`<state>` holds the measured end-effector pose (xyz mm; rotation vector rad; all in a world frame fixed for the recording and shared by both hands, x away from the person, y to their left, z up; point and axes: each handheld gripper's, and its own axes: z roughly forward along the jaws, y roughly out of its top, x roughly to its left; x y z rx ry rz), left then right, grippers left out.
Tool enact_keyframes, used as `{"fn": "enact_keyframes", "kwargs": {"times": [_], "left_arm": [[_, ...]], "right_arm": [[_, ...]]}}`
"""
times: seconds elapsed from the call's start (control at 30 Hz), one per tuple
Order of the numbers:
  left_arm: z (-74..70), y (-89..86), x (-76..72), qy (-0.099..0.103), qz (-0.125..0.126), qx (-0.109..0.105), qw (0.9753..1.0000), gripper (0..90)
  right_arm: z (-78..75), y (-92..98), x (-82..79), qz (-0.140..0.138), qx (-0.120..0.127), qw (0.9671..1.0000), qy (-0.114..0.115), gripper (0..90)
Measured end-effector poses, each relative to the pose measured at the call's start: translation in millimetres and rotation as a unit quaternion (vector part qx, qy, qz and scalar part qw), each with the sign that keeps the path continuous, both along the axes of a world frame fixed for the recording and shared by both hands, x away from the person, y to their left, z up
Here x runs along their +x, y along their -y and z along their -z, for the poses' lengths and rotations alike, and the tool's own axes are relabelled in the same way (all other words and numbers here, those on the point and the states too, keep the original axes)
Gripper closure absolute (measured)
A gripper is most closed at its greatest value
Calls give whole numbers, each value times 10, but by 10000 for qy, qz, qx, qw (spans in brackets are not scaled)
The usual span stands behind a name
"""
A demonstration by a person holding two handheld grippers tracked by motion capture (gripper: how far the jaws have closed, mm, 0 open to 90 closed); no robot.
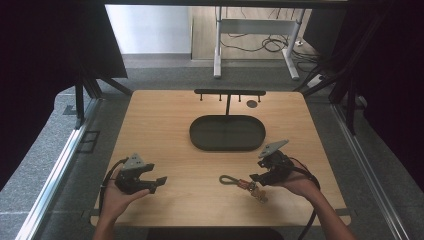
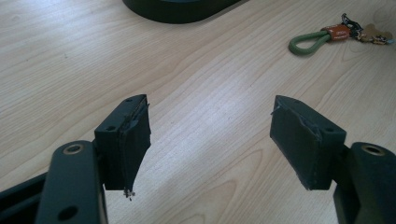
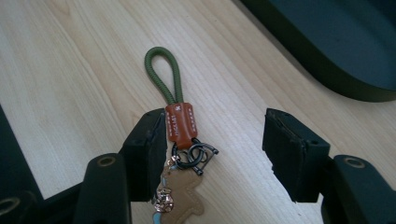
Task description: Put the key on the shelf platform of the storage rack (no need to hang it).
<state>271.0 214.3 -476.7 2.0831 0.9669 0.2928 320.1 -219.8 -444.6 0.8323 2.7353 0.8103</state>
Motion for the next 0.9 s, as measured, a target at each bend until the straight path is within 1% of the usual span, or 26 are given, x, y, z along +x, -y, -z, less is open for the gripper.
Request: {"fn": "enact_keyframes", "kwargs": {"times": [0.03,0.13,0.17,0.2,0.23,0.3,0.37,0.43,0.47,0.57,0.6,0.67,0.73,0.87,0.9], "left_arm": [[0,5,-1,4,11,3,10000,292],[1,1,0,3,1,-4,10000,292],[0,-10,0,2,-24,-19,10000,292],[0,-10,0,2,-24,-19,10000,292],[-2,-23,1,7,-38,-26,10000,292],[-2,-27,0,1,-43,-33,10000,293],[0,-30,-2,-8,-50,-37,10000,292],[0,-30,-3,-8,-45,-38,10000,293],[-1,-29,-3,-11,-43,-37,10000,293],[0,-27,-3,-20,-36,-18,10000,292],[2,-24,-3,-14,-32,-26,10000,292],[1,-26,-5,-15,-30,-26,10000,292],[0,-31,-5,-12,-44,-44,10000,292],[4,-36,-3,-25,-47,-37,10000,293],[4,-36,-3,-25,-47,-37,10000,292]], "right_arm": [[17,-33,10,-56,-46,10000,-65,412],[32,-68,15,-113,-90,9998,-110,419],[47,-100,24,-167,-114,9996,-174,425],[47,-100,24,-167,-114,9996,-174,425],[60,-131,33,-207,-157,9994,-249,429],[69,-146,37,-218,-174,9992,-278,430],[107,-181,52,-274,-225,9986,-386,432],[119,-188,56,-280,-243,9985,-408,434],[159,-210,66,-294,-287,9980,-479,438],[193,-229,74,-316,-330,9976,-525,442],[239,-252,85,-334,-369,9969,-605,447],[259,-260,92,-349,-396,9967,-619,451],[314,-279,115,-405,-441,9957,-705,477],[367,-305,139,-442,-529,9942,-820,491],[367,-305,139,-442,-529,9942,-820,491]]}}
